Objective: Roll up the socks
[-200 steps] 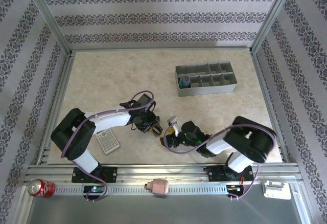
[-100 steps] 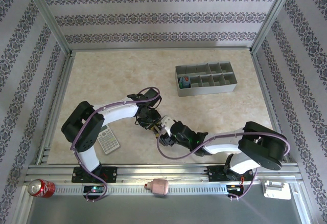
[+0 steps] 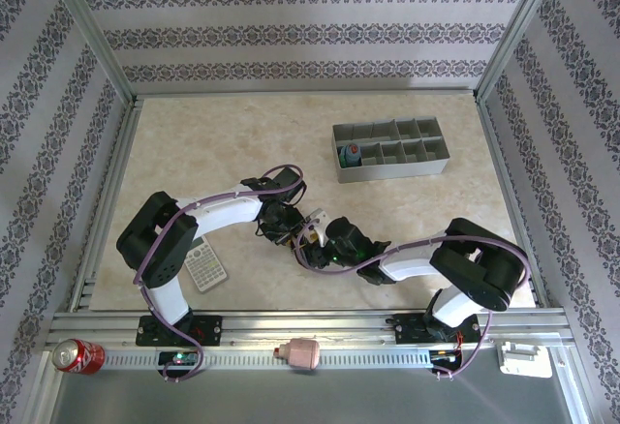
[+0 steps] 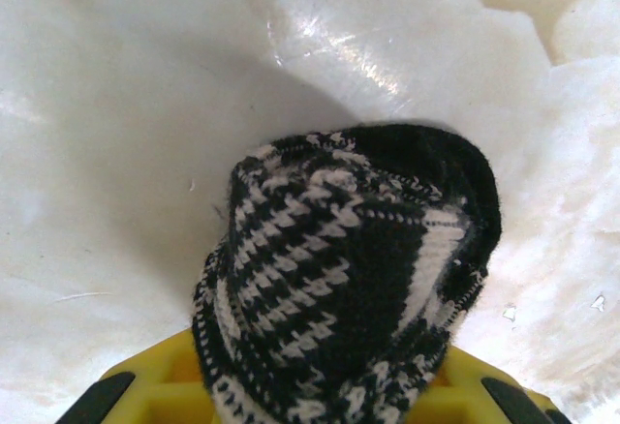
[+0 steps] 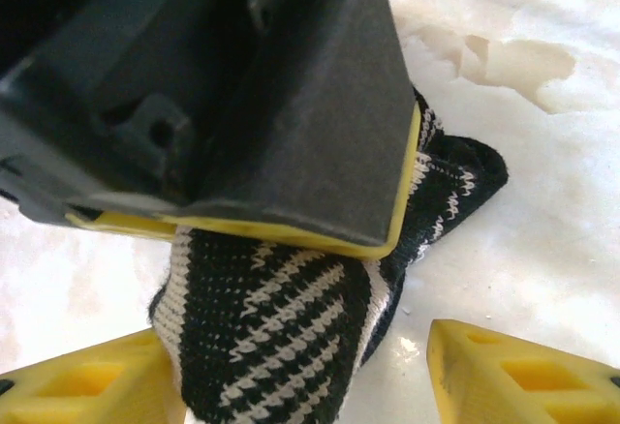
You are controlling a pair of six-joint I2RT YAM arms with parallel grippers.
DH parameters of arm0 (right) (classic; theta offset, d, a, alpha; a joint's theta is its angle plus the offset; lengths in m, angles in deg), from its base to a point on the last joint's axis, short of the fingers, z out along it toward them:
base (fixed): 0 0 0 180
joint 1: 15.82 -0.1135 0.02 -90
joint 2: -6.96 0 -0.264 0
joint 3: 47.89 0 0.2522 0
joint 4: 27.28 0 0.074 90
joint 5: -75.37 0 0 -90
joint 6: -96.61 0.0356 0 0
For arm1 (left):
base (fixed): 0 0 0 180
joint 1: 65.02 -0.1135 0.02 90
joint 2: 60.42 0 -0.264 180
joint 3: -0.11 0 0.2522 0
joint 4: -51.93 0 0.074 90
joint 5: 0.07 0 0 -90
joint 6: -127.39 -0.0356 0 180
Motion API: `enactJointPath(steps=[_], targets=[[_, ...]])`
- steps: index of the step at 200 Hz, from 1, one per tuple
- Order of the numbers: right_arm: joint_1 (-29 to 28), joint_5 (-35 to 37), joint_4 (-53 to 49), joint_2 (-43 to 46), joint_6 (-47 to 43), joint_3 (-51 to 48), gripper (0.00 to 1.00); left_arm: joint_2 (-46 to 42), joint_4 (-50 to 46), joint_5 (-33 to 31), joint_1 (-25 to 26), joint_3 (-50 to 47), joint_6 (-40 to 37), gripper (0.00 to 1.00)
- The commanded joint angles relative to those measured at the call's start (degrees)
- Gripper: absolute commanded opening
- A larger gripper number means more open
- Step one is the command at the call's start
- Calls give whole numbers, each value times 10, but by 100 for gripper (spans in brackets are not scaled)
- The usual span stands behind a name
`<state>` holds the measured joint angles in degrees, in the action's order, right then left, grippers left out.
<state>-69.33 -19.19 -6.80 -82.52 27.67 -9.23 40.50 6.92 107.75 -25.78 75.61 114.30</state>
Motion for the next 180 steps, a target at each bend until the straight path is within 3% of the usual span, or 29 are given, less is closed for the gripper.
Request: enactJointPath(steps=[1, 57, 102, 150, 180], targets=[[10, -35, 59, -2, 54, 3, 65, 44, -46, -17, -3, -32, -10, 0], [28, -50, 82, -15, 115, -9, 67, 51, -57, -21, -1, -23, -22, 0], [42, -18, 35, 46, 253, -45, 68, 35, -55, -28, -3, -55, -25, 0], [31, -87, 82, -6, 349, -25, 67, 34, -34, -23, -3, -88, -20, 0], [11, -60, 118, -18, 368, -17, 68, 38, -41, -25, -3, -87, -27, 0]])
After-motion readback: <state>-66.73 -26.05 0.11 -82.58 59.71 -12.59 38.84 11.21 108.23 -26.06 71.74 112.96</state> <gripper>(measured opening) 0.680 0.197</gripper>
